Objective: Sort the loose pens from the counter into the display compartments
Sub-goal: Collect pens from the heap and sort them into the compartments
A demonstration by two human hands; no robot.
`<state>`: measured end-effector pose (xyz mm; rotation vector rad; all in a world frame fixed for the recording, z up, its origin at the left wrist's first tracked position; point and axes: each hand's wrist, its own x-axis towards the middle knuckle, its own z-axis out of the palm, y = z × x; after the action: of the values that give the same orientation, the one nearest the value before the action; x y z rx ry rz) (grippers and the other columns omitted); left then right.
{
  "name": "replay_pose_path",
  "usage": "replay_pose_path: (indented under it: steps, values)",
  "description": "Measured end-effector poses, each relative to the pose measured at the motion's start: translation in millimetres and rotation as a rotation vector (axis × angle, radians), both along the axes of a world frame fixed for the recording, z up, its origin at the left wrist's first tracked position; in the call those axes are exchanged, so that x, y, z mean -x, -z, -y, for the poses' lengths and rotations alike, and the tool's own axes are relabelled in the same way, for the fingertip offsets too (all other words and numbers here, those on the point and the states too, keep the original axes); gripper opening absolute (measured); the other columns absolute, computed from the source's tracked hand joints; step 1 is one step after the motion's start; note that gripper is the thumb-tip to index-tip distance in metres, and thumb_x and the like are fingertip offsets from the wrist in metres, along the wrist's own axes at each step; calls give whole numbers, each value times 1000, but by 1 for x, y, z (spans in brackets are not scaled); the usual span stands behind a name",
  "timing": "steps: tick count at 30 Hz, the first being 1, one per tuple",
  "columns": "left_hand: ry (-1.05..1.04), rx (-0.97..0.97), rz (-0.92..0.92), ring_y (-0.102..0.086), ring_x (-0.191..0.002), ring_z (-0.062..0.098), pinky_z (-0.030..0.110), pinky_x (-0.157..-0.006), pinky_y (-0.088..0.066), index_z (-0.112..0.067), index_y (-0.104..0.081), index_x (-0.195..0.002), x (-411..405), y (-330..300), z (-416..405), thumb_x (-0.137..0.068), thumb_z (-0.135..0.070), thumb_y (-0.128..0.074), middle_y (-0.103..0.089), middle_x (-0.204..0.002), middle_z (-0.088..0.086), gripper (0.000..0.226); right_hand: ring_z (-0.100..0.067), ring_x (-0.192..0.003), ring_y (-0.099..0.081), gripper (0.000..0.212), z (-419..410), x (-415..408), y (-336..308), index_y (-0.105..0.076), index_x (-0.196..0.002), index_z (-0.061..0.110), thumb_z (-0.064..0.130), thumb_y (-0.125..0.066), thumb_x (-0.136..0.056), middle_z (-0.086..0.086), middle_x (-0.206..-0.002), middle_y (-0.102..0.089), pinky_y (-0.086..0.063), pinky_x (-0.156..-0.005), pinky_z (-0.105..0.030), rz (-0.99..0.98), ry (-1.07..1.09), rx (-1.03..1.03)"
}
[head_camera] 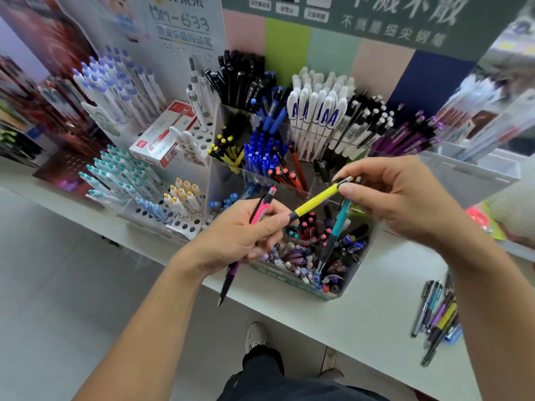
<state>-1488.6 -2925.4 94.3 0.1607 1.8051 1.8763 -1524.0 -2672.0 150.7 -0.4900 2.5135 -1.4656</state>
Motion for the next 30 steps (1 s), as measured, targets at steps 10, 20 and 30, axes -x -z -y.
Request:
replay_pose_path:
  steps: [10, 20, 30]
  values:
    - [-554, 112, -138, -34, -42, 11, 19, -37, -27, -10, -70, -98, 15, 3, 24, -102, -22, -57, -67, -76, 5, 18, -16, -50, -59, 9, 59, 8, -15, -76, -101, 12, 11, -68, -96, 3, -66, -68, -49, -48, -27, -281, 147, 189]
    - [-547, -438, 131, -26, -42, 7, 16, -33, -23, -20, -37, -72, 19, 11, 84, -89, -23, -32, -29, -65, -1, 18, -16, -75, -68, 16, 166, 87, -8, -81, -95, 13, 17, -66, -94, -5, -84, -76, -56, -76, -32, -414, 143, -318]
    - [-394, -153, 1, -38, -43, 13, 21, -36, -33, -13, -60, -101, 20, 5, 87, -96, -35, -53, -45, -64, 3, 23, -43, -110, -61, 20, 201, 85, -14, -59, -111, 1, 1, -48, -94, -22, -117, -62, -39, -72, -38, -289, 27, -861]
